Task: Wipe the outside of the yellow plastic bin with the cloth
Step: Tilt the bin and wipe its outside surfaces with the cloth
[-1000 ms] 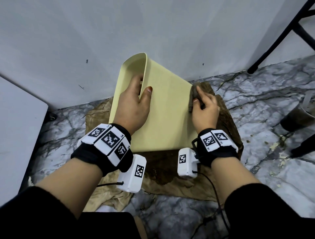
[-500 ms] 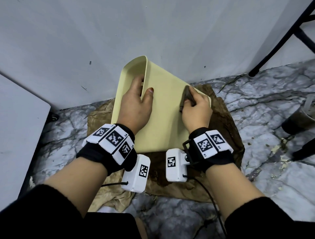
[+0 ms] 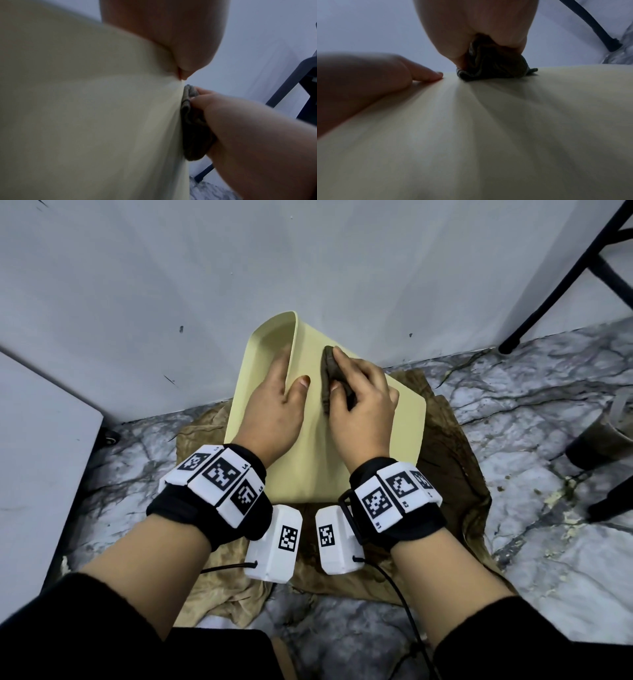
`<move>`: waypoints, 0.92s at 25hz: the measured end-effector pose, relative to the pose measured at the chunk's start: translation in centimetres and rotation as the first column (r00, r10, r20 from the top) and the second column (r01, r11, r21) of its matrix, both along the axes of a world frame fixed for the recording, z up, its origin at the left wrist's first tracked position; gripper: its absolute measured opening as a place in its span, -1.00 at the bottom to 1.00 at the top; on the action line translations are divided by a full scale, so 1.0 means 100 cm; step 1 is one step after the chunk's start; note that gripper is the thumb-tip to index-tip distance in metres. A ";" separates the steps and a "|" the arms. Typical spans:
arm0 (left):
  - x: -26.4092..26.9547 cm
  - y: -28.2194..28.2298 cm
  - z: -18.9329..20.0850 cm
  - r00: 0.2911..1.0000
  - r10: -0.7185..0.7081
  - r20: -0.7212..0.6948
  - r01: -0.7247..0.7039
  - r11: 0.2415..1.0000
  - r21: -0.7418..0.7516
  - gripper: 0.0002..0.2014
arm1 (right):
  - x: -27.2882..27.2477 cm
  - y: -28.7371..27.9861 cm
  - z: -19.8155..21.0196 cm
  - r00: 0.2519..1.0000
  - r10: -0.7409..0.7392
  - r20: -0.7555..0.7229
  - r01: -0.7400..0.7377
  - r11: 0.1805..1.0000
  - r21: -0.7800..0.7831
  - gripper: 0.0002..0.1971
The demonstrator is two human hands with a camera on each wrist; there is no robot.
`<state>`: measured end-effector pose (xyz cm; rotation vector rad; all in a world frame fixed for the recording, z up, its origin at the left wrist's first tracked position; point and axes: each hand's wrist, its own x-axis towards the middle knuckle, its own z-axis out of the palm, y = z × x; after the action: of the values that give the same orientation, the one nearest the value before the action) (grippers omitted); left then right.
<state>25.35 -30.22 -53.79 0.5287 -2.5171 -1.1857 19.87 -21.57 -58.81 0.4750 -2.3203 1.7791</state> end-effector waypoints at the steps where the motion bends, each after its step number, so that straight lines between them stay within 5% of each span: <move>1: -0.002 0.000 0.002 1.000 0.009 0.021 -0.009 1.000 0.000 -0.59 | 0.001 -0.001 0.000 1.000 0.001 -0.012 -0.001 1.000 0.007 -0.60; 7: -0.004 0.006 0.003 0.980 0.137 -0.146 -0.123 0.987 0.105 -0.79 | 0.014 -0.003 0.002 0.999 -0.036 -0.026 0.035 0.999 -0.022 -0.59; 15: 0.000 0.007 -0.002 0.976 0.141 -0.164 -0.131 0.989 0.071 -0.71 | 0.008 0.000 0.011 0.998 -0.035 -0.059 0.032 0.998 -0.053 -0.61; 23: 0.008 0.001 -0.003 0.968 0.212 -0.137 -0.198 0.974 0.112 -0.71 | -0.031 0.049 -0.039 0.920 -0.186 0.346 0.164 0.982 0.094 -0.60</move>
<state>26.17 -30.11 -54.13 0.6817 -2.2287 -1.2253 16.72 -16.63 -62.74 -0.0560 -2.5611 1.8321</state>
